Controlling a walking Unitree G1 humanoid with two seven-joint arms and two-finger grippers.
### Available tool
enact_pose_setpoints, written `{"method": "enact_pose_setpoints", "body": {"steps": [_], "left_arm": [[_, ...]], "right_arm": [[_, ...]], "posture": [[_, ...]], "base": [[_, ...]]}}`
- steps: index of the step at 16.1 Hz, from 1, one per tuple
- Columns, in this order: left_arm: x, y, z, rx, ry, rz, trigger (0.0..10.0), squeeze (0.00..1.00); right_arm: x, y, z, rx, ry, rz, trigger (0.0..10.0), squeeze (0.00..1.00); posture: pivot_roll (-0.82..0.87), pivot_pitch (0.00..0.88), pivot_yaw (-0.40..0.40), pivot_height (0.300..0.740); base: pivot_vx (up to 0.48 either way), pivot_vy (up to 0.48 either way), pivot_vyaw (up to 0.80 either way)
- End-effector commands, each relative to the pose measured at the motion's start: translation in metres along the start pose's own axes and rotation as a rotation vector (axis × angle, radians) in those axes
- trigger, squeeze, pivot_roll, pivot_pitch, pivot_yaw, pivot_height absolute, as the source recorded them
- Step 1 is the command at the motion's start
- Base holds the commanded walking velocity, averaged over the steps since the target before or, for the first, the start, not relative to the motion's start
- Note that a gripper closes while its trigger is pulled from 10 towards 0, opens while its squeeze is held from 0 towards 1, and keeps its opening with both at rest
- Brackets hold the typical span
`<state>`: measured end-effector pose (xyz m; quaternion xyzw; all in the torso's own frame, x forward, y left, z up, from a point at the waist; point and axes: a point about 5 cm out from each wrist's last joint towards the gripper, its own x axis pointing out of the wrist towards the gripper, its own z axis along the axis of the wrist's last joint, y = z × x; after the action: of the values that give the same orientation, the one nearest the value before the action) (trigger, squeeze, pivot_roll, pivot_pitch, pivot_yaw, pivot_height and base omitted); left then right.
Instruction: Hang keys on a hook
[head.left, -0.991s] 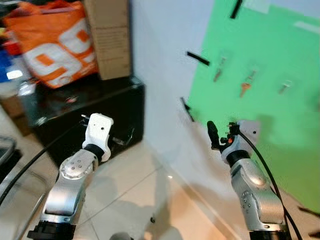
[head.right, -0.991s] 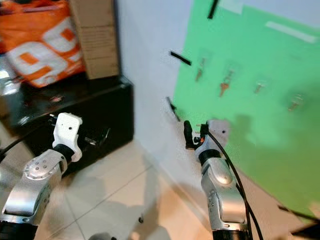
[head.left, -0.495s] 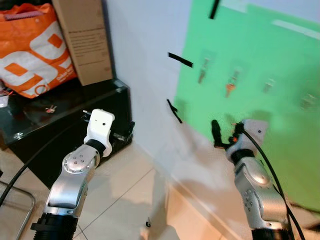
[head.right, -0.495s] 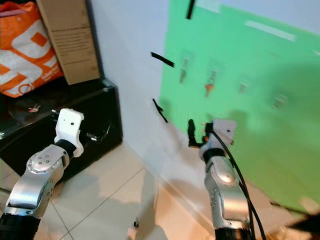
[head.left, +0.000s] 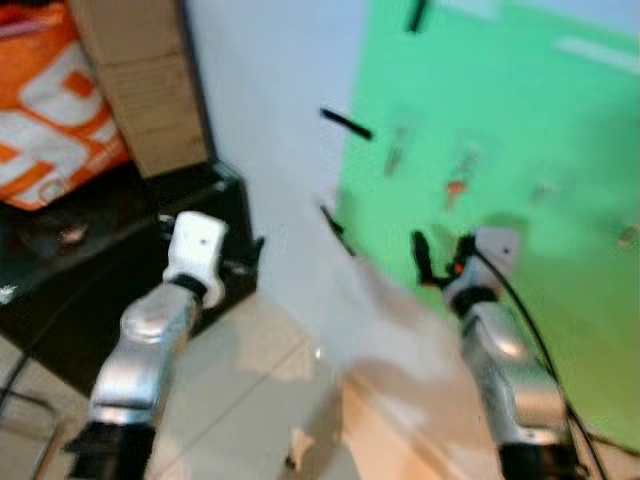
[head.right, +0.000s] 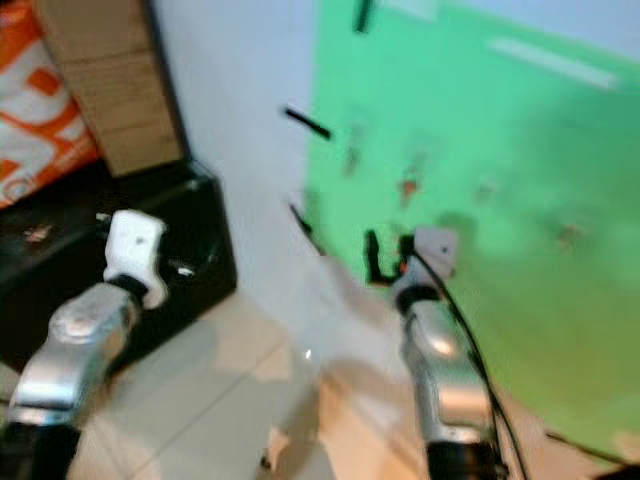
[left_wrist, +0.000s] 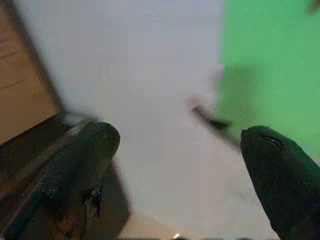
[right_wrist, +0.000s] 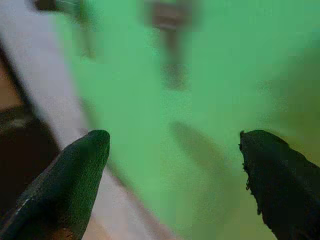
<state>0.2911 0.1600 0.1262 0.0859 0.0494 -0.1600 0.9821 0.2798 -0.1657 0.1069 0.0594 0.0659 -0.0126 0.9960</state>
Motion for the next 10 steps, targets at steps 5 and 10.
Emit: {"method": "enact_pose_setpoints", "body": {"steps": [5, 10], "left_arm": [[-0.004, 0.0153, 0.0024, 0.022, -0.061, 0.108, 10.0, 0.09], [-0.0031, 0.0191, 0.0017, 0.035, -0.055, 0.126, 10.0, 0.15]], "right_arm": [[0.0045, 0.01, 0.0071, -0.007, -0.028, 0.036, 10.0, 1.0], [0.0035, 0.0132, 0.0072, -0.016, -0.036, 0.047, 10.0, 1.0]], "posture": [[0.01, 0.0, -0.046, 0.74], [-0.01, 0.0, -0.026, 0.74]], "base": [[0.299, 0.0, 0.0], [0.376, 0.0, 0.59]]}}
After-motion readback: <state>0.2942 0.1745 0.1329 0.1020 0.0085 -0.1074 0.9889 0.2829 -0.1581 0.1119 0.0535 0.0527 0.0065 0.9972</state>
